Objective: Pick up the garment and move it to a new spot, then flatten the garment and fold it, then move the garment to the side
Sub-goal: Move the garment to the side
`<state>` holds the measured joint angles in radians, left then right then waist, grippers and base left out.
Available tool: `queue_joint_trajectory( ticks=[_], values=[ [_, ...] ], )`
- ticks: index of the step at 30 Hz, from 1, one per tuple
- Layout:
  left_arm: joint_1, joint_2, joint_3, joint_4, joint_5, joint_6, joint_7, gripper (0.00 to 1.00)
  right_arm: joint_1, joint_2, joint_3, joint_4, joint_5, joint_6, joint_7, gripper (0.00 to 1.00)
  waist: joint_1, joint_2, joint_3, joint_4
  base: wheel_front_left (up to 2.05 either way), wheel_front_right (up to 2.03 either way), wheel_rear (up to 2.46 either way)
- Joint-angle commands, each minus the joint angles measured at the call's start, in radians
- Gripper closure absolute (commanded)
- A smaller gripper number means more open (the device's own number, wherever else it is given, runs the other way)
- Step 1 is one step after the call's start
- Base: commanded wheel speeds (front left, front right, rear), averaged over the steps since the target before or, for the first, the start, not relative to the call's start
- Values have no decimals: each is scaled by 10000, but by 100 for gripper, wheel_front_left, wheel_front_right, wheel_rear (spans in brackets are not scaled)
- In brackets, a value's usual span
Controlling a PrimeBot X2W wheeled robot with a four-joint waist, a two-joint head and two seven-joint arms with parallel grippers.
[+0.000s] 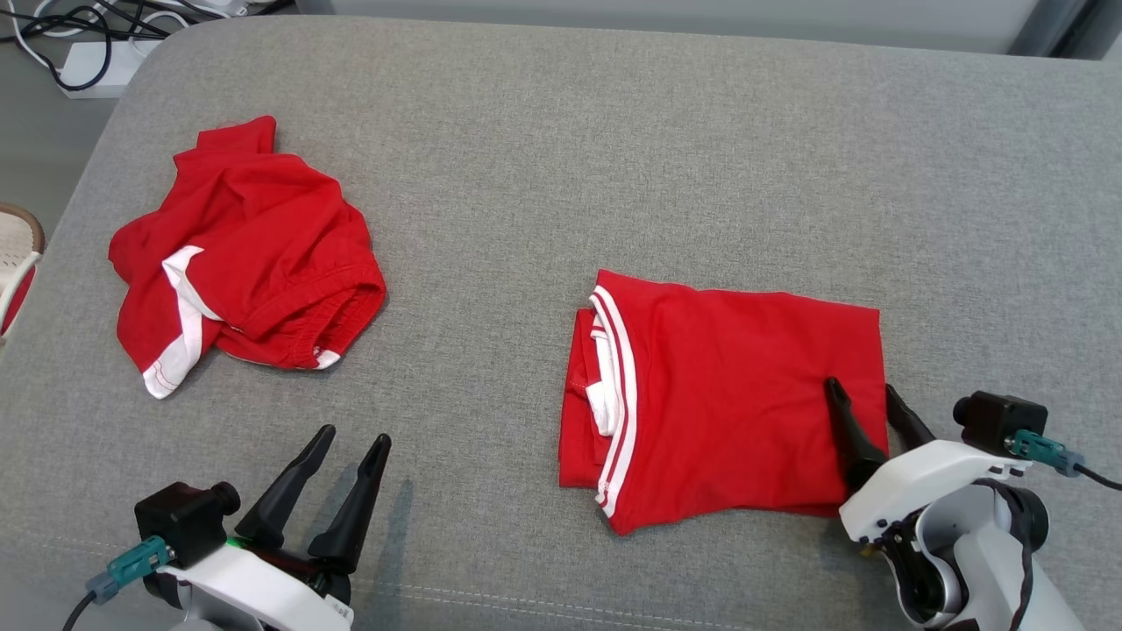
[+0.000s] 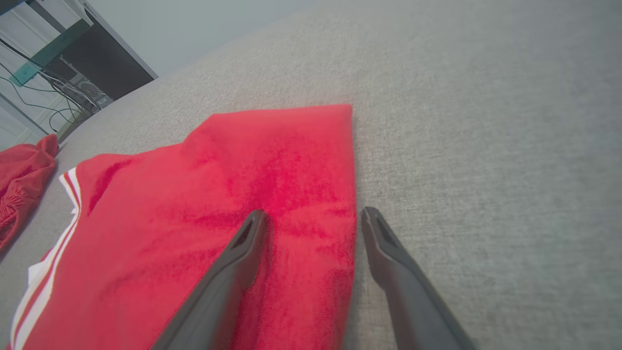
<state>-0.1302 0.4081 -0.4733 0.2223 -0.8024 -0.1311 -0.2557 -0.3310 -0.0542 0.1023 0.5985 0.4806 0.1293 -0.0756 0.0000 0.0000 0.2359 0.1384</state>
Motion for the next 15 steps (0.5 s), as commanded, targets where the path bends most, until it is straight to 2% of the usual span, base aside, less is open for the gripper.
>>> queue_joint_trajectory(
  ticks=[1,2,3,4,15],
  values=[
    [-339,357,360,-211,-77,4,-61,0,-222,40,412,72,-1,14,-90,51,0,0,4,11,0,0,0],
    [-338,355,365,-209,-81,4,-61,0,-280,40,550,163,40,14,-89,70,0,0,3,10,0,0,0],
    [-338,355,365,-209,-81,4,-61,0,-280,40,550,163,40,14,-89,70,0,0,3,10,0,0,0],
    [-341,352,368,-206,-83,4,-61,0,-336,40,652,244,94,14,-99,100,0,0,-1,7,0,0,0],
    [-210,207,446,-57,4,4,-61,0,-667,40,120,446,-253,14,-615,100,0,0,-295,-257,0,0,0]
  ],
)
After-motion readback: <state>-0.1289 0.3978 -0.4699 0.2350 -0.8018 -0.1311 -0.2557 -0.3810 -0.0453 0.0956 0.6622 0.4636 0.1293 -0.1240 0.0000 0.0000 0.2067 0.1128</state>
